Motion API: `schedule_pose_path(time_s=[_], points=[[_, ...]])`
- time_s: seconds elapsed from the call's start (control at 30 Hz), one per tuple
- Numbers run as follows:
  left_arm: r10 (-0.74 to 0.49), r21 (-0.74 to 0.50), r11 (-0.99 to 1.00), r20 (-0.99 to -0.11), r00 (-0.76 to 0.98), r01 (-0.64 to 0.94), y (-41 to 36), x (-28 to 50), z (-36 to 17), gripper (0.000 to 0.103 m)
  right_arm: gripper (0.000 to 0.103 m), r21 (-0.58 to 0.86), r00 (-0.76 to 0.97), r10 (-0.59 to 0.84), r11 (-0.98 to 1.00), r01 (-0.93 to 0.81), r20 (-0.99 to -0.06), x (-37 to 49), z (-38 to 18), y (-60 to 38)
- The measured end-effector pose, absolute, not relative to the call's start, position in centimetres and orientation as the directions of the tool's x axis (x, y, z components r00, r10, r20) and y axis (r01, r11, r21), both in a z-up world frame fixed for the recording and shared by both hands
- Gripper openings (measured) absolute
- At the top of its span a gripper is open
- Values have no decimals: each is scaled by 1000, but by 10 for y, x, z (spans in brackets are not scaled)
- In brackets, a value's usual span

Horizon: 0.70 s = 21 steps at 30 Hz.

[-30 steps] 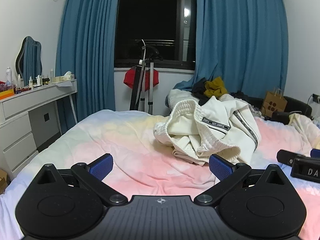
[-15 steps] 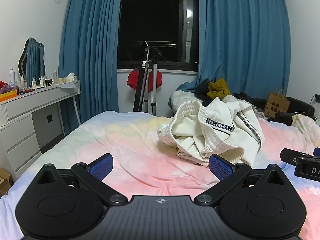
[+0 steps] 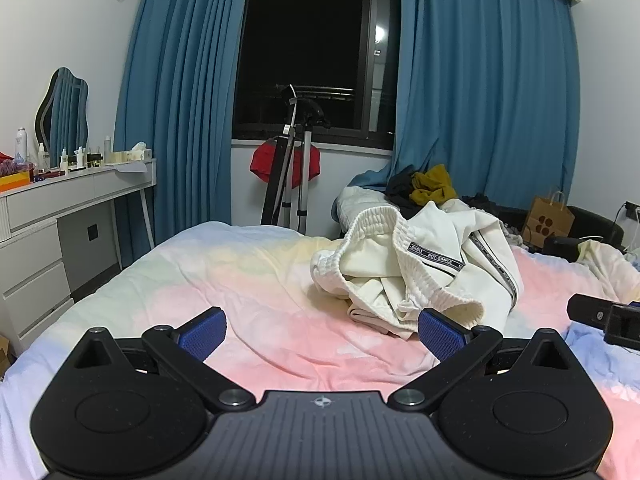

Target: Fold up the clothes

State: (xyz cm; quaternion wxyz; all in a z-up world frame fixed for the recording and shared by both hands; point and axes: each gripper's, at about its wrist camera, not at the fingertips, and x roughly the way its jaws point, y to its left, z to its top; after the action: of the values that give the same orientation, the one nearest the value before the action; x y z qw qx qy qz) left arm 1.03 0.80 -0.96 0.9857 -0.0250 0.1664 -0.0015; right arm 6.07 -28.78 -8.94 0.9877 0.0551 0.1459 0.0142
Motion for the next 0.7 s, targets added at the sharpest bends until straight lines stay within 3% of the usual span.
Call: schedule_pose_path(time_s=[0.7], points=[[-48,-64,998,-371,928,26,8,19,-18,103,103,110,952,52,994,-19,-303,58,-89,-291]])
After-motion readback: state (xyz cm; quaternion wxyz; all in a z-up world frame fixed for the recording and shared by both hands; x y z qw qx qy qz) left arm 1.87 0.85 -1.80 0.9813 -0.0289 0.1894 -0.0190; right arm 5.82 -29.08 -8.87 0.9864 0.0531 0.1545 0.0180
